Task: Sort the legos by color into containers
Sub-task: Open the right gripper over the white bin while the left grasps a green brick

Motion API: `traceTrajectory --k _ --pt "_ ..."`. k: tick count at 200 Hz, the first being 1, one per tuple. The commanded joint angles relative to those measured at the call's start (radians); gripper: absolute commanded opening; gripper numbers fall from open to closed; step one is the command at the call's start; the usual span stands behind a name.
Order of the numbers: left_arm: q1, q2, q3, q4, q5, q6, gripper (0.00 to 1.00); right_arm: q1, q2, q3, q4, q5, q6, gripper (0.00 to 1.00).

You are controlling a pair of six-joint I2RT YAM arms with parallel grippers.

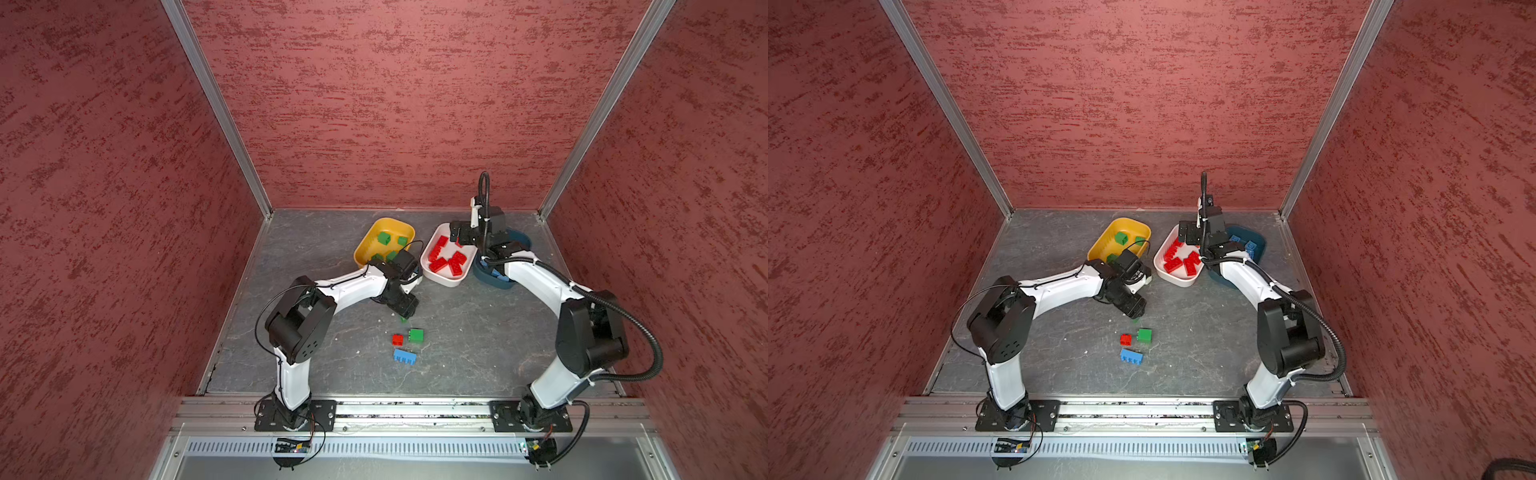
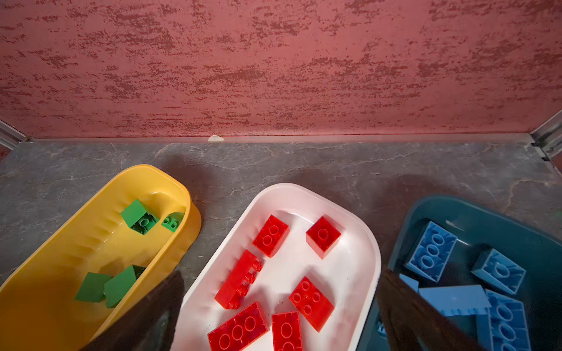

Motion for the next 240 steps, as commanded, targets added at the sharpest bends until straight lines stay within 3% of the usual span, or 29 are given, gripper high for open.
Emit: traceTrajectory --k 1,68,109,154,198,240 --pt "-0.018 0.036 0.020 -0.015 -0.033 0.043 0.69 -0.002 -0.016 -0.015 0.055 0.019 0.025 0.99" --pt "-0.033 0.092 0.025 -0.018 -0.091 0.029 0.43 -0.003 -0.013 -0.009 0.063 0.001 0.026 0.99" --pt "-0.015 0.047 -0.001 0.014 -0.077 0.007 0.34 -0.002 -0.037 -0.038 0.084 -0.035 0.035 0.99" --pt "0.068 -0.083 -0.020 0.100 -0.017 -0.071 0.31 0.006 -0.094 -0.108 0.144 -0.154 0.041 0.99" --pt "0.153 -0.187 0.032 0.178 -0.025 -0.158 0.31 0.028 -0.108 -0.130 0.131 -0.144 0.036 0.99" --pt "0.261 -0.135 0.117 0.293 -0.059 -0.272 0.31 0.037 -0.111 -0.129 0.128 -0.126 0.049 0.99"
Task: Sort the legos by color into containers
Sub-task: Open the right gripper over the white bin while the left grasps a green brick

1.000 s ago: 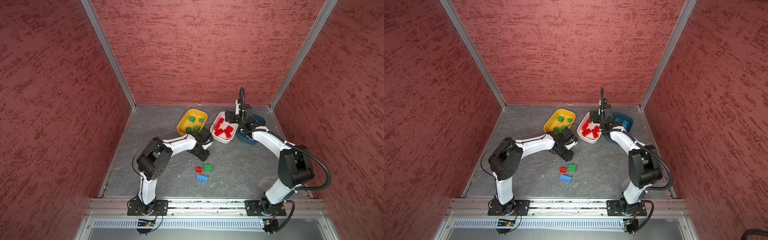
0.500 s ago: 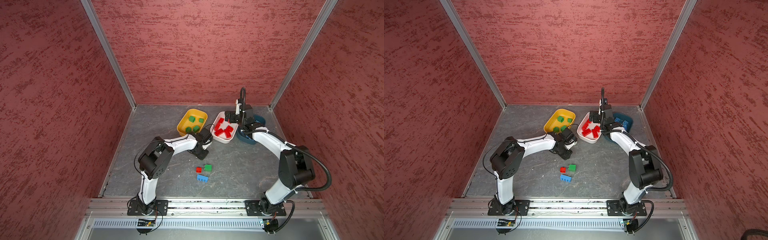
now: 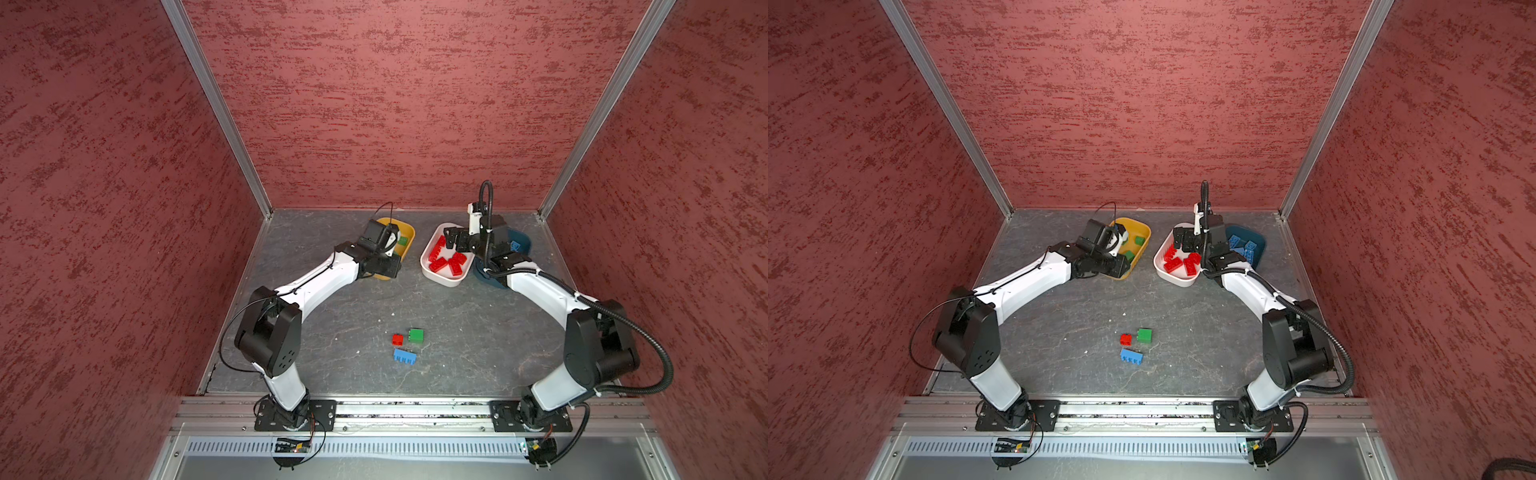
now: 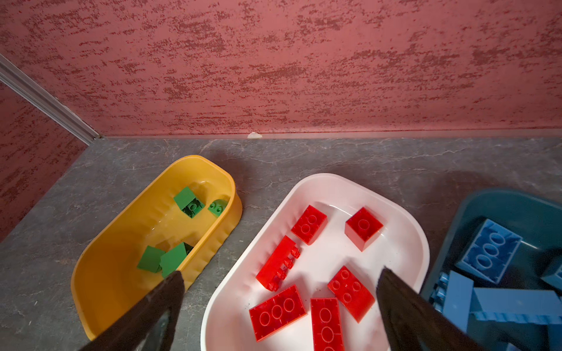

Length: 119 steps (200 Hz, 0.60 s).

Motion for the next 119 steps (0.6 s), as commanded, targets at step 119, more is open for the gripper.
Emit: traceTrajectory --k 119 --pt "0.128 0.507 0.555 -0.023 -0.077 -0.228 0.32 0.014 -0.060 -0.042 0.006 0.043 0.041 0.99"
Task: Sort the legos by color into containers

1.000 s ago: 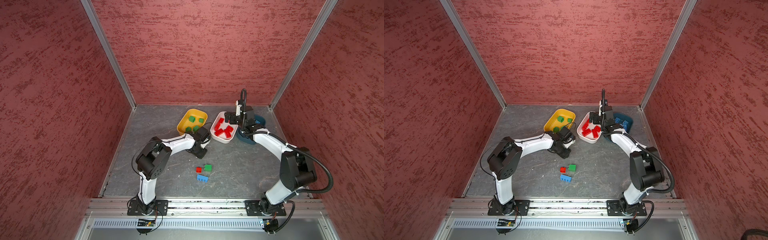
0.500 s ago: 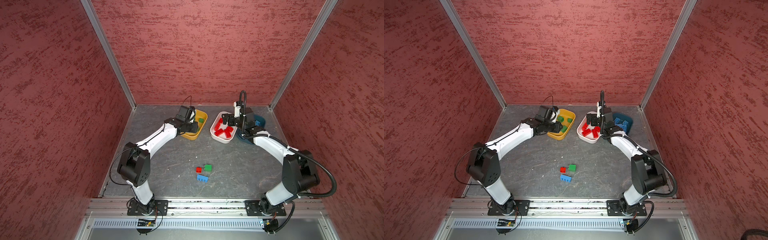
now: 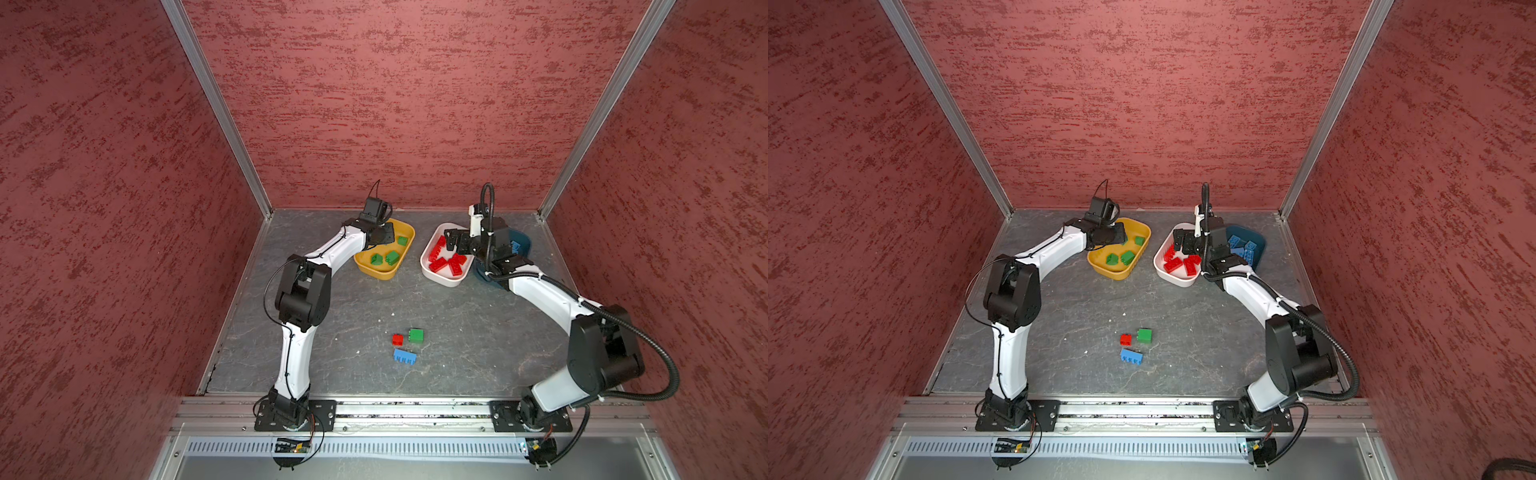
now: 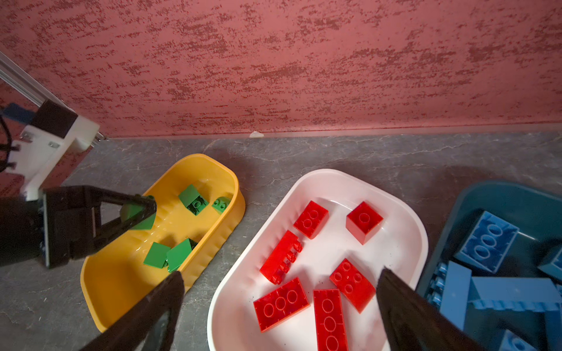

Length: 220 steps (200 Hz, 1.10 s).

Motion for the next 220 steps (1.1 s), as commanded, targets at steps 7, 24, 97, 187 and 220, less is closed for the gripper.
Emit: traceTrajectory --k 7,24,97,187,220 --pt "0.010 0.078 0.131 -0.062 0.032 -0.014 0.33 0.008 -0.023 -0.009 0.009 0.028 0.022 0.99" --pt "0.010 0.113 0.184 -0.091 0.035 -0.012 0.41 0.008 -0.023 -0.009 0.014 0.031 0.020 0.99" --pt "-0.036 -0.045 0.044 -0.030 0.063 0.018 0.81 0.010 -0.028 -0.023 0.031 0.042 0.044 0.99" --pt "-0.297 -0.383 -0.355 -0.046 -0.128 0.172 0.99 0.010 -0.157 -0.184 0.118 0.078 0.188 0.99" --pt "-0.383 -0.372 -0.360 -0.249 -0.123 -0.075 0.99 0.010 -0.248 -0.290 0.119 0.080 0.231 0.99"
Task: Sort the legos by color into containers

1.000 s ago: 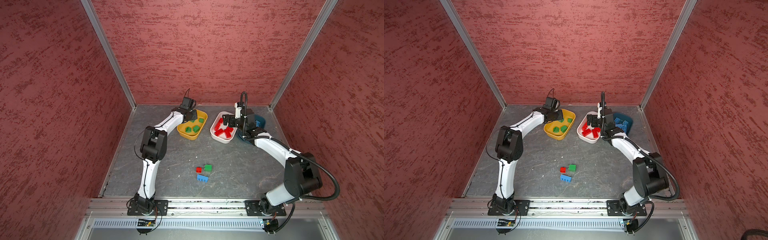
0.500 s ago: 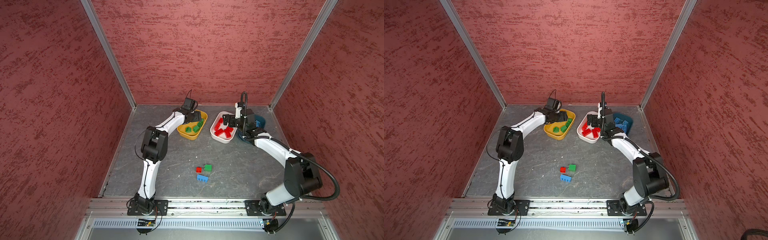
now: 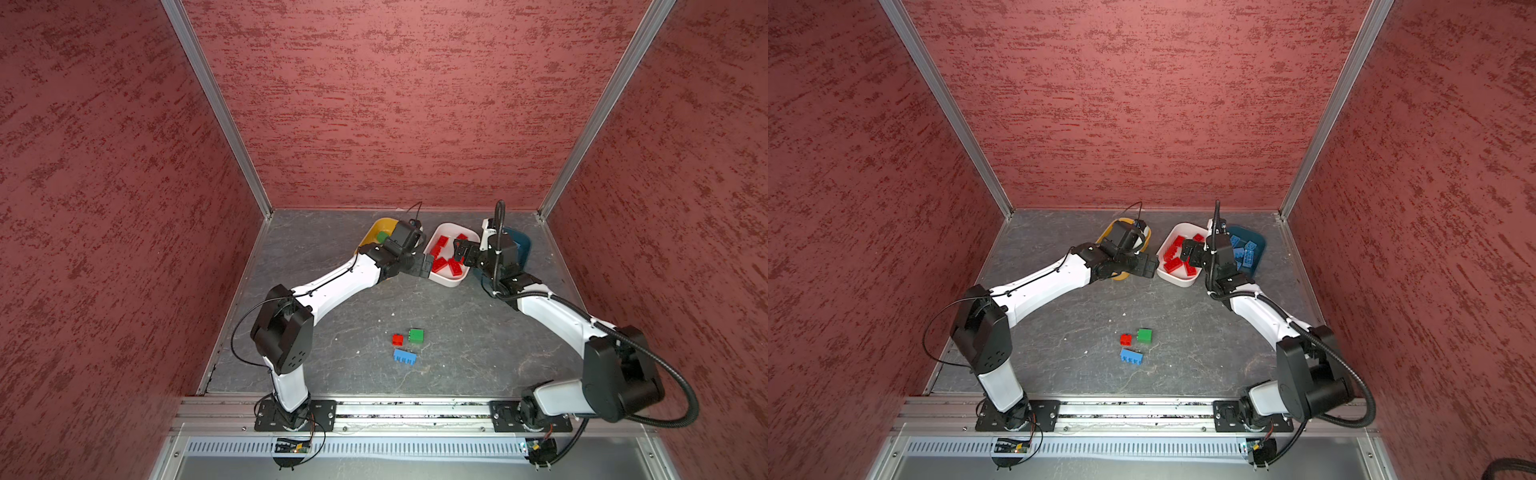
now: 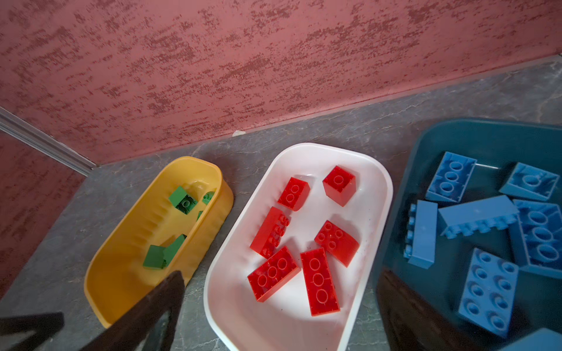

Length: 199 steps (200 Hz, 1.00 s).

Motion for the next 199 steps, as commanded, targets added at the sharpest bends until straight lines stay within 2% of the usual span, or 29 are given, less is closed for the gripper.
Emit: traceTrajectory --k 1,20,42,66,93,122,199 --pt "-0.044 0.014 -0.017 -0.179 -0.028 -0.173 0.99 0.005 -0.070 -0.056 0.042 0.001 0.062 0.99" --pt "-0.087 0.028 -0.023 -0.270 -0.028 -0.269 0.99 0.005 -0.109 -0.101 0.031 0.034 0.087 0.99" --pt "-0.130 0.037 -0.029 -0.347 0.003 -0.320 1.00 0.004 -0.137 -0.134 0.029 0.060 0.106 0.99" --pt "-0.174 0.056 -0.047 -0.387 0.073 -0.326 0.93 0.003 -0.139 -0.136 0.013 0.071 0.105 0.99" --pt "-0.205 0.104 -0.040 -0.408 0.117 -0.324 0.76 0.005 -0.139 -0.134 0.004 0.077 0.106 0.98" --pt "-0.227 0.157 -0.030 -0.414 0.123 -0.320 0.70 0.005 -0.142 -0.137 0.000 0.085 0.102 0.98" --pt "-0.248 0.231 -0.027 -0.401 0.130 -0.321 0.61 0.005 -0.133 -0.135 -0.003 0.085 0.094 0.98"
